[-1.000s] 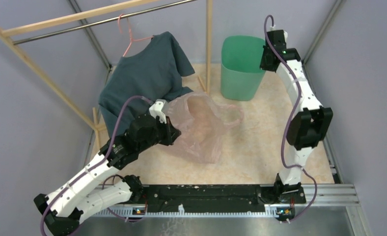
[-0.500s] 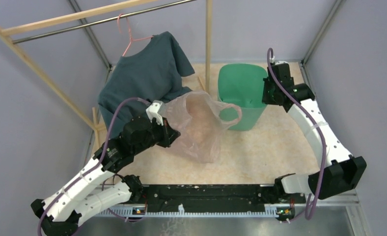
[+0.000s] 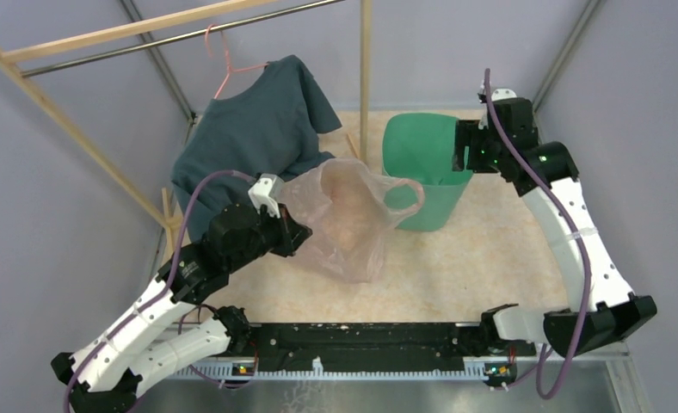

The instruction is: Put the trash bags into the trash bin

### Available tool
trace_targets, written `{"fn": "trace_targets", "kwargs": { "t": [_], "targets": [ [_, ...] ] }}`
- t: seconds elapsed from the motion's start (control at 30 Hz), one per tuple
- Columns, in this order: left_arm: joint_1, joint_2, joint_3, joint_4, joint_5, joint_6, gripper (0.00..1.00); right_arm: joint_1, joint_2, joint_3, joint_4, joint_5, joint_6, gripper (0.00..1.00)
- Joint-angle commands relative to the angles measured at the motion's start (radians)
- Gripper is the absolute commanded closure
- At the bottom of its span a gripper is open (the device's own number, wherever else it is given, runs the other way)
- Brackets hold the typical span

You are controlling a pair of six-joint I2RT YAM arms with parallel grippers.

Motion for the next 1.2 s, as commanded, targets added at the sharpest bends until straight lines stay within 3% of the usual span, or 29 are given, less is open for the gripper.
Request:
{"fn": "trace_targets", "kwargs": {
  "t": [0.0,0.17,0.33,0.6,0.7,0.8,0.9,1.0,1.17],
  "targets": [
    [-0.001,0.008,0.056,-0.02,-0.037,-0.023,1.0,0.015,-0.104,0.083,0.014,-0.187,-0.058,0.27],
    [-0.001,0.025,0.08,-0.059,-0.074,-0.049,1.0,0.054,-0.224,-0.083,0.217,-0.639,-0.023,0.2],
    [0.0,0.054,0.126,-0.131,-0.133,-0.078,1.0,0.108,-0.326,-0.29,0.415,-0.78,0.076,0.19],
    [0.0,0.055,0.189,-0.228,-0.208,-0.139,1.0,0.109,-0.433,-0.508,0.546,-0.61,0.107,0.15],
    [-0.001,0.065,0.208,-0.241,-0.211,-0.152,1.0,0.109,-0.43,-0.562,0.679,-0.661,0.182,0.13],
    [0.0,0.075,0.221,-0.236,-0.188,-0.17,1.0,0.133,-0.406,-0.613,0.867,-0.781,0.242,0.18],
    [0.0,0.069,0.214,-0.181,-0.148,-0.188,1.0,0.269,-0.375,-0.602,0.936,-0.761,0.174,0.17],
    [0.0,0.08,0.208,-0.111,-0.108,-0.192,1.0,0.455,-0.309,-0.544,0.913,-0.604,0.09,0.14],
    [0.0,0.128,0.23,-0.063,-0.1,-0.211,1.0,0.704,-0.189,-0.488,0.908,-0.332,0.081,0.13]
  ]
}}
